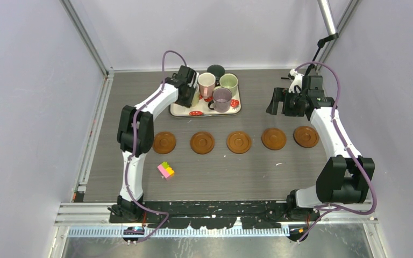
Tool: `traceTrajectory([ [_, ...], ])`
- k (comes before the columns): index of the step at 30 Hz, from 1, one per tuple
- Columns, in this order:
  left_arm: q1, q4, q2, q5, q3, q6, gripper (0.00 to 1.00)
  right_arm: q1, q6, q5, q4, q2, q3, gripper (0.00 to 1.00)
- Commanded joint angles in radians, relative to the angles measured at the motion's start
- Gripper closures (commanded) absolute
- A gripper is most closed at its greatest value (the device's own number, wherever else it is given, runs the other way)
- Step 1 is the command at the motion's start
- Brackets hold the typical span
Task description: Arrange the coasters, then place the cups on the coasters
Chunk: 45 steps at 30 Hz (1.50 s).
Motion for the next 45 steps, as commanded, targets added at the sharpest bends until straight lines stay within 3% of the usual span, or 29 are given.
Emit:
traceTrajectory([
  [1,-0.003,0.085,-0.01,-0.009,-0.016,-0.006,0.77,-0.009,0.008,-0.014,0.035,-0.007,0.0,0.06],
  [8,-0.002,0.136,-0.095,-0.023,-0.073,0.011,1.0,-0.01,0.011,-0.023,0.035,-0.005,-0.002,0.07],
  [18,0.078,0.194,-0.334,-0.013,-0.214,-0.012,1.0,-0.01,0.013,-0.035,0.035,-0.007,-0.007,0.07],
  [22,0.169,0.175,-0.476,0.033,-0.309,-0.036,1.0,-0.01,0.014,-0.039,0.035,-0.01,-0.009,0.07],
  [28,0.39,0.229,-0.735,0.169,-0.575,-0.058,1.0,-0.01,0.016,-0.054,0.035,-0.006,-0.011,0.07],
  [31,0.511,0.239,-0.872,0.213,-0.689,-0.02,1.0,-0.01,0.02,-0.062,0.035,-0.005,-0.012,0.07],
  [36,0.621,0.225,-1.039,0.264,-0.872,0.055,1.0,-0.01,0.028,-0.069,0.035,-0.005,-0.017,0.07],
  [45,0.675,0.167,-1.235,0.298,-1.054,0.192,1.0,-0.01,0.03,-0.07,0.035,-0.016,-0.027,0.07],
])
